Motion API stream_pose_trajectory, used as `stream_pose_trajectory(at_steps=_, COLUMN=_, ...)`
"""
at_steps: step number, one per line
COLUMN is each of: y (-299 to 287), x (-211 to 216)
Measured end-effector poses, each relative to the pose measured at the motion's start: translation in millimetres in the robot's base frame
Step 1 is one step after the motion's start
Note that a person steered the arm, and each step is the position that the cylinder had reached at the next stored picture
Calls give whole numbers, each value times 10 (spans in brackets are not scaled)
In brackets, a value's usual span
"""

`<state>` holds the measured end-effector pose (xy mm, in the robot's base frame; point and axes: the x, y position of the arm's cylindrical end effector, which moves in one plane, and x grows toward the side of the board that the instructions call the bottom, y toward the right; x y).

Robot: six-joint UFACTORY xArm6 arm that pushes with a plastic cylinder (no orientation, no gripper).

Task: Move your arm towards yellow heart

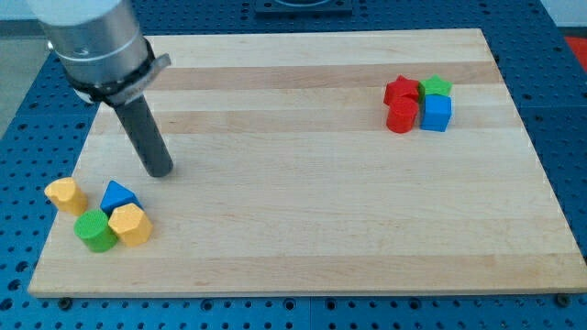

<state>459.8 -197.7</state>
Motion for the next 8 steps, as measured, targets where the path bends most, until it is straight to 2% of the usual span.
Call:
stream_pose_trajectory(at_steps=1, y=-731, x=-162)
stream_pose_trajectory(at_steps=2, y=-1064, x=-185)
stream_pose_trajectory(at_steps=8, y=-1073, x=96)
